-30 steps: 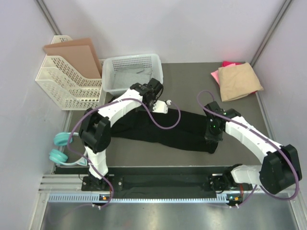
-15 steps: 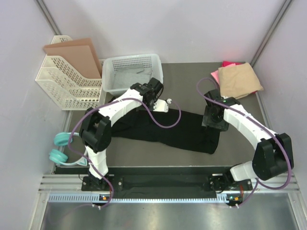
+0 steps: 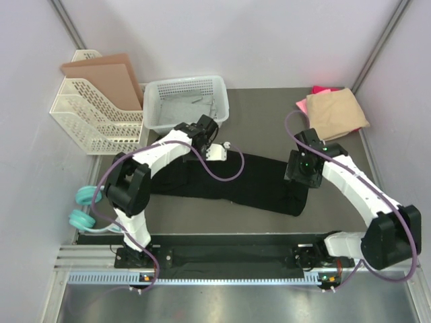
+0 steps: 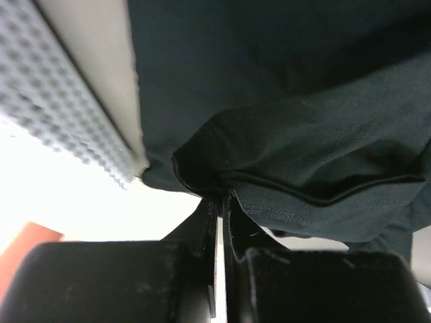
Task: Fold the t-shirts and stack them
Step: Fold the other side of the tshirt into a rectangle
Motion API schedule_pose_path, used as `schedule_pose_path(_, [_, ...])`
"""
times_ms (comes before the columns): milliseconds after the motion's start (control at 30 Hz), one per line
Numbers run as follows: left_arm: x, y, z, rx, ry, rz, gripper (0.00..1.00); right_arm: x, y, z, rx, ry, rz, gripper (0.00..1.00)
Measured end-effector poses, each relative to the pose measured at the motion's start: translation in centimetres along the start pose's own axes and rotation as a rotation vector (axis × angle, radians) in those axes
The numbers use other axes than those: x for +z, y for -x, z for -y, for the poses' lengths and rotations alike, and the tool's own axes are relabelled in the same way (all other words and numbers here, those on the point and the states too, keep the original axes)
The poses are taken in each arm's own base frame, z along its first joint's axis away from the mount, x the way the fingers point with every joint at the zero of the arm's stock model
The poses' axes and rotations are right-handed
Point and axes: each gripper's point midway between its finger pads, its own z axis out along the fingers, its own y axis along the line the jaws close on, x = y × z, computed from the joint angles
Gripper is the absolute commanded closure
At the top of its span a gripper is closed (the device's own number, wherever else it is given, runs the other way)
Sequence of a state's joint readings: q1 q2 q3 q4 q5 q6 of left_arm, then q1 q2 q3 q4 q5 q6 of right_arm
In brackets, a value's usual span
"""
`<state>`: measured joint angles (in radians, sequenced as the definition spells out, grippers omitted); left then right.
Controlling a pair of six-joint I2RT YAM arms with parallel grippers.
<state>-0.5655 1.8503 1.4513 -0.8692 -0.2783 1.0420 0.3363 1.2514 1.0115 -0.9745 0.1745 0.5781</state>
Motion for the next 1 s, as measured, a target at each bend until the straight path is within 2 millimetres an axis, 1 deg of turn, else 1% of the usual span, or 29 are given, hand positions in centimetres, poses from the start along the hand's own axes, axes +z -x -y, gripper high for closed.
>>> schedule_pose_path(100, [0.4,-1.0,1.3,-0.007,-0.015,-0.012,1.0,2.1,-1.5,-0.4,0.016,0.012,-0.089,0.4])
schedule_pose_path(167, [0.4,-1.2,1.5,-0.011,-0.019,-0.013,1.0,2.8,-2.1,-0.7,-0.001,0.004,-0.112,0.39])
schedule_pose_path(200, [0.4,-1.1,1.5,-0.014,-0.017,-0.009,1.0,2.7,-2.3,-1.1,-0.018,0.004,-0.109,0.38])
schedule_pose_path(267, [0.3,-0.9,1.3,-0.026,-0.014,0.001,1.0,1.9,-2.4,-2.3,-0.07,0.027,-0.085,0.37])
schedule_pose_path(333, [0.0,-0.5,0.9,-0.034,-0.006,0.015,1.0,0.0,-2.4,-4.8,-0.133,0.111,-0.042,0.37])
schedule_pose_path(433, [-0.3,0.0,0.1,-0.044,0.01,0.031,1.0,-2.1,-3.0,-7.6,-0.19,0.236,-0.018,0.36])
schedule_pose_path(500, [-0.4,0.4,0.0,-0.046,0.014,0.039,1.0,-2.6,-3.9,-8.7,-0.221,0.29,-0.036,0.36])
schedule_pose_path(567, [-0.4,0.5,0.1,-0.047,0.013,0.04,1.0,-2.2,-5.1,-9.7,-0.245,0.325,-0.074,0.36])
schedule_pose_path(667, [-0.5,0.7,0.1,-0.045,0.014,0.042,1.0,0.2,-6.7,-8.9,-0.25,0.267,-0.152,0.36])
schedule_pose_path(733, [-0.5,0.7,0.1,-0.044,0.014,0.042,1.0,1.9,-7.5,-7.7,-0.236,0.194,-0.199,0.37])
schedule_pose_path(767, [-0.5,0.7,0.1,-0.044,0.014,0.042,1.0,2.6,-7.6,-7.0,-0.226,0.155,-0.209,0.37])
schedule_pose_path(800, [-0.5,0.7,0.1,-0.044,0.014,0.042,1.0,3.1,-7.5,-6.2,-0.213,0.12,-0.214,0.37])
schedule_pose_path(867, [-0.5,0.7,0.1,-0.044,0.014,0.042,1.0,3.5,-6.7,-4.9,-0.186,0.063,-0.195,0.37])
schedule_pose_path(1000, [-0.5,0.7,0.1,-0.043,0.014,0.042,1.0,4.0,-5.2,-2.9,-0.145,-0.017,-0.153,0.37])
